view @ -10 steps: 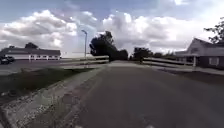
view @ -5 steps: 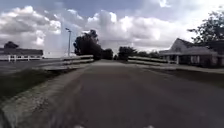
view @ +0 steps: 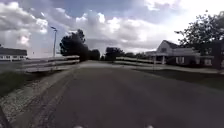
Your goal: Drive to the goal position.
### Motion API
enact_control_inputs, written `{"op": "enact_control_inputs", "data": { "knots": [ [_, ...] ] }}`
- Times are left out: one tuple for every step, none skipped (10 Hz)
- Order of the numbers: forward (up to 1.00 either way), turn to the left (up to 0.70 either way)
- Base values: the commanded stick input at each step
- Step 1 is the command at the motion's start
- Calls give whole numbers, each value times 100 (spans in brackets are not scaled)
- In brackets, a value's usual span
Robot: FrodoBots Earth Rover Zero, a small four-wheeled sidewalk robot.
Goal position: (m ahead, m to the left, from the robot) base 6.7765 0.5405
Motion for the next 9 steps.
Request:
{"op": "enact_control_inputs", "data": {
  "knots": [
    [70,0],
    [70,0],
    [70,0],
    [70,0],
    [70,0],
    [70,0],
    [70,0],
    [70,0],
    [70,0]
  ]
}}
